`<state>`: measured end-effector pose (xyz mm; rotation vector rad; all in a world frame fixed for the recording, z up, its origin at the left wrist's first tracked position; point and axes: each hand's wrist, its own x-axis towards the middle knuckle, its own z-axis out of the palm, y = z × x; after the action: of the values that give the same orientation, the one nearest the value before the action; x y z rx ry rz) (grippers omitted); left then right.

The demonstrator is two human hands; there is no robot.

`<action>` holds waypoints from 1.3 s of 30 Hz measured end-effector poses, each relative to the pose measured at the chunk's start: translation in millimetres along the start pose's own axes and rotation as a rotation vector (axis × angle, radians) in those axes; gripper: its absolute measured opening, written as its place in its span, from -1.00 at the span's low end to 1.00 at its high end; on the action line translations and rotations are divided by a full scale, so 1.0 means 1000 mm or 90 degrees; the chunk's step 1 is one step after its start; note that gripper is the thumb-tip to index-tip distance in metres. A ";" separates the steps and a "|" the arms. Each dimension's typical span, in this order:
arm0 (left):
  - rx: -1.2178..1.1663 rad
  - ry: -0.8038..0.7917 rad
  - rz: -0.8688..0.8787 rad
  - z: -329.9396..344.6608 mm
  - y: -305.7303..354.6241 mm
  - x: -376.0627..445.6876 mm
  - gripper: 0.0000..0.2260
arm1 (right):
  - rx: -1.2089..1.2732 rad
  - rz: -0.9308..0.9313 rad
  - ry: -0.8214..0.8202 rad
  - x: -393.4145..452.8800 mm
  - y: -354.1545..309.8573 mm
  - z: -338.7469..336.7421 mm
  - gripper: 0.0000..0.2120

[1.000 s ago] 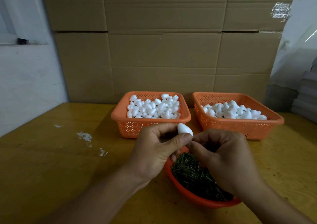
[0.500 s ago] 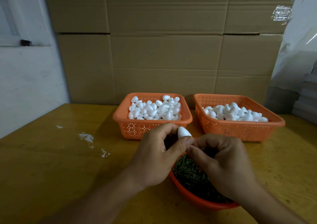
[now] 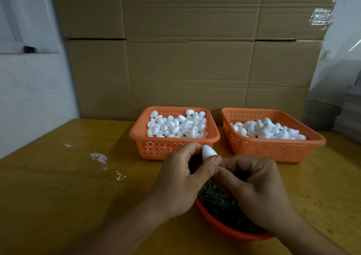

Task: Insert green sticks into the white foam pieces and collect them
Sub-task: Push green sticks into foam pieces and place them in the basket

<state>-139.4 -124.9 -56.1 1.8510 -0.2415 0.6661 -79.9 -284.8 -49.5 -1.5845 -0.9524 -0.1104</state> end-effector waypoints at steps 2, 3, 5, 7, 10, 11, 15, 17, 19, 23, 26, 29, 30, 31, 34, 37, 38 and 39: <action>-0.006 0.001 0.004 0.001 0.000 0.000 -0.83 | 0.006 0.015 0.007 0.001 0.001 -0.001 -0.93; -0.010 0.001 0.008 0.000 0.000 0.000 -0.84 | 0.006 0.020 0.011 0.002 0.001 -0.002 -0.91; -0.020 -0.004 0.015 0.000 0.001 0.000 -0.80 | 0.004 0.021 0.017 0.004 0.001 -0.002 -0.87; -0.023 -0.002 0.000 0.001 0.001 -0.001 -0.61 | -0.005 0.022 0.033 0.007 0.000 -0.005 -0.85; 0.009 0.011 -0.010 0.003 -0.002 -0.002 -0.54 | -0.046 0.048 0.109 0.021 0.008 -0.020 -0.92; 0.021 0.016 -0.008 0.003 -0.002 -0.002 -0.57 | -0.073 0.060 0.139 0.027 0.013 -0.028 -0.91; 0.050 0.010 -0.006 0.003 -0.006 -0.003 -0.73 | -0.191 0.100 0.235 0.054 0.043 -0.061 -0.85; 0.054 0.001 -0.010 0.003 -0.008 -0.004 -0.83 | -0.246 0.131 0.266 0.067 0.060 -0.075 -0.88; 0.058 -0.007 -0.009 0.004 -0.010 -0.004 -0.90 | -0.310 0.175 0.285 0.081 0.076 -0.089 -0.87; 0.065 -0.023 -0.011 0.005 -0.012 -0.006 -0.94 | -0.445 0.240 0.310 0.101 0.097 -0.112 -0.77; 0.084 -0.026 -0.015 0.007 -0.012 -0.008 -0.87 | -0.542 0.319 0.340 0.113 0.102 -0.122 -0.63; 0.100 -0.036 -0.008 0.008 -0.010 -0.009 -0.86 | -0.574 0.388 0.325 0.127 0.103 -0.129 -0.61; 0.101 -0.039 -0.008 0.008 -0.009 -0.009 -0.86 | -0.584 0.411 0.314 0.130 0.102 -0.130 -0.62; 0.099 -0.041 -0.009 0.007 -0.008 -0.009 -0.86 | -0.597 0.434 0.304 0.133 0.101 -0.131 -0.64; 0.093 -0.036 -0.012 0.006 -0.006 -0.008 -0.86 | -0.628 0.471 0.283 0.136 0.099 -0.130 -0.68; 0.091 -0.032 -0.011 0.005 -0.004 -0.008 -0.86 | -0.630 0.482 0.269 0.137 0.098 -0.130 -0.67; 0.091 -0.033 -0.010 0.005 -0.004 -0.008 -0.86 | -0.630 0.482 0.265 0.137 0.098 -0.131 -0.67; 0.092 -0.034 -0.008 0.005 -0.004 -0.008 -0.86 | -0.626 0.478 0.260 0.136 0.098 -0.131 -0.67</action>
<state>-142.7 -129.5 -64.6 2.0088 -0.2216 0.6396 126.5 -322.8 -14.0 -2.5823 0.1305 -0.3946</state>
